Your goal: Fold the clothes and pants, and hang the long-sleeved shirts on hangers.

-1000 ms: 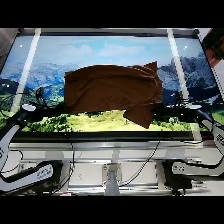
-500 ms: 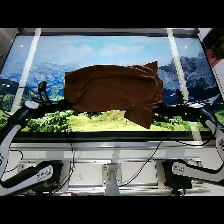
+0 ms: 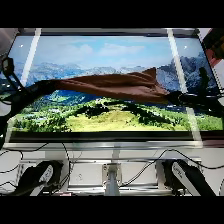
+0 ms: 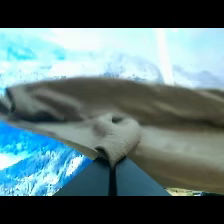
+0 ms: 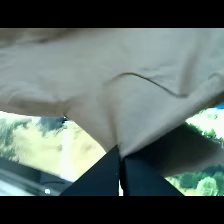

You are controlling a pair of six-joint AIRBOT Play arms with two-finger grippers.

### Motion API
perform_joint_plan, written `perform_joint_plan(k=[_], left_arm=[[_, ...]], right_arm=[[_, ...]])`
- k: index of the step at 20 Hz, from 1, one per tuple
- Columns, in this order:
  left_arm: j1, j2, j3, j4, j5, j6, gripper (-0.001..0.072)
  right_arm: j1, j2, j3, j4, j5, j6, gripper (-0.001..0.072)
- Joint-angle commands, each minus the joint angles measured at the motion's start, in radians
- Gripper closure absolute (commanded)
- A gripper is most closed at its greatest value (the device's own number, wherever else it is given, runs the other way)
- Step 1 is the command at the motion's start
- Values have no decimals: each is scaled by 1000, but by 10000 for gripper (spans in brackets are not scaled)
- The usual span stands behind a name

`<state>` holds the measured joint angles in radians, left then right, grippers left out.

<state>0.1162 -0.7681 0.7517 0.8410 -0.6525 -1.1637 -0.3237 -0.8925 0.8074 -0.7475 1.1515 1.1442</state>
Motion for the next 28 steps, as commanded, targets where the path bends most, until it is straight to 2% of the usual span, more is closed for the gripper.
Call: perform_joint_plan(k=[1,2,4,7,9,12,18,22,28], left_arm=[[0,160,3,317,-132,-316,695],[0,198,3,446,-206,-434,694],[0,254,-5,594,-332,-565,694],[-1,275,-49,589,-347,-601,694],[-2,256,-98,582,-290,-621,693],[-2,192,-161,491,-127,-629,693],[-45,-77,-163,409,213,-629,694],[-75,-256,-158,353,381,-629,694],[-99,-410,-153,294,443,-629,690]], right_arm=[[1,189,14,-42,123,130,699],[1,239,14,-42,132,165,699],[1,307,14,-42,98,214,699],[1,323,-8,-39,-55,264,699],[10,291,-45,-32,-144,297,699],[95,201,-98,-32,-218,306,699],[298,-90,-126,-31,-571,325,699],[306,-247,-126,-30,-682,367,699],[306,-332,-126,-32,-772,367,699]])
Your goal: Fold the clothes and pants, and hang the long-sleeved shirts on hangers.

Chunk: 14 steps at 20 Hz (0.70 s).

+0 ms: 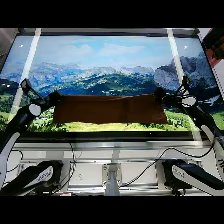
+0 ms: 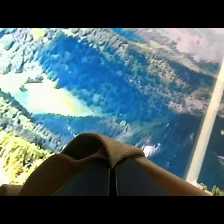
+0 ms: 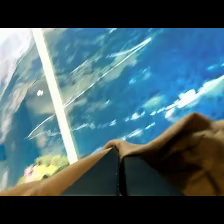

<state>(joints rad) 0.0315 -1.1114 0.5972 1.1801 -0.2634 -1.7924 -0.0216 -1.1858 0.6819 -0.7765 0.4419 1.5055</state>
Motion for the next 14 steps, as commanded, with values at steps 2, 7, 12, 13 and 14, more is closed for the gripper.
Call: perform_joint_plan(k=[2,7,12,13,14], left_arm=[[-34,-72,2,-45,66,0,526],[-32,-19,2,-31,-5,86,73],[134,93,51,23,-319,207,85],[185,89,84,23,-417,265,85],[232,77,119,23,-508,305,85]], right_arm=[[3,-38,0,-3,-63,5,696],[2,-17,0,-21,-38,4,217],[-84,92,0,-116,12,0,224],[-118,118,0,-140,32,0,224],[-151,141,0,-157,53,0,224]])
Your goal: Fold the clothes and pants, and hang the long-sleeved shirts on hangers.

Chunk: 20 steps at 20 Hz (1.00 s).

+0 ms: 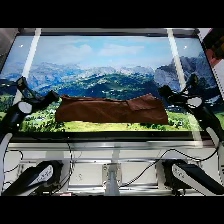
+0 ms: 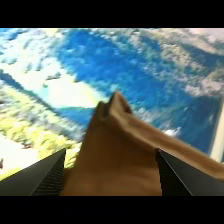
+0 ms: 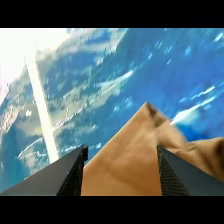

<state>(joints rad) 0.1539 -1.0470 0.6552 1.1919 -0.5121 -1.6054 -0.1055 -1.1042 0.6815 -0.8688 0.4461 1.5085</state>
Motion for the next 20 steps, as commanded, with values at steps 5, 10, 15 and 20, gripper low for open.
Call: perform_joint_plan(k=[5,10,15,20], left_arm=[[291,-165,206,-299,-616,402,82],[301,-378,250,-490,-711,719,-7],[308,-415,273,-369,-686,787,-9],[307,-428,279,-325,-694,787,-8]], right_arm=[[-202,133,0,-104,106,-3,224],[-225,136,0,-113,113,-7,224],[-225,136,0,-126,112,-9,224],[-225,135,0,-126,113,-9,225]])
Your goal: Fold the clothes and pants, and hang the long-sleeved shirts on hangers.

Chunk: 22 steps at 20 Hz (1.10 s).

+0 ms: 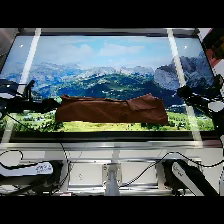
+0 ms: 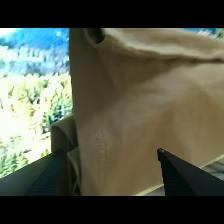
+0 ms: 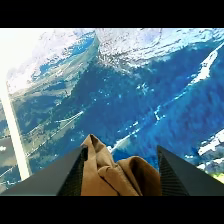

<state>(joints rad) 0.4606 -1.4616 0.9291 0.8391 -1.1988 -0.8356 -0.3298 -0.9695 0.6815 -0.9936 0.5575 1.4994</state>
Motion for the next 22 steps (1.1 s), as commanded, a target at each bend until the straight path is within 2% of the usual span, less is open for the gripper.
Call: perform_joint_plan(k=[1,8,10,18,19,20,22], left_arm=[[0,-21,5,27,-18,17,-8],[-40,-79,5,13,-60,23,-11],[-76,-85,5,13,-59,67,-11],[-225,-137,5,-18,48,66,5],[-235,-140,5,-46,66,66,20],[-243,-143,5,-82,85,66,82],[-251,-146,5,-153,115,66,262]], right_arm=[[0,1,0,-2,3,0,225],[0,1,0,-1,8,0,225],[0,1,0,0,11,0,225],[0,1,0,3,80,0,225],[0,1,0,3,87,0,226],[0,1,0,2,92,0,225],[0,1,0,2,101,0,231]])
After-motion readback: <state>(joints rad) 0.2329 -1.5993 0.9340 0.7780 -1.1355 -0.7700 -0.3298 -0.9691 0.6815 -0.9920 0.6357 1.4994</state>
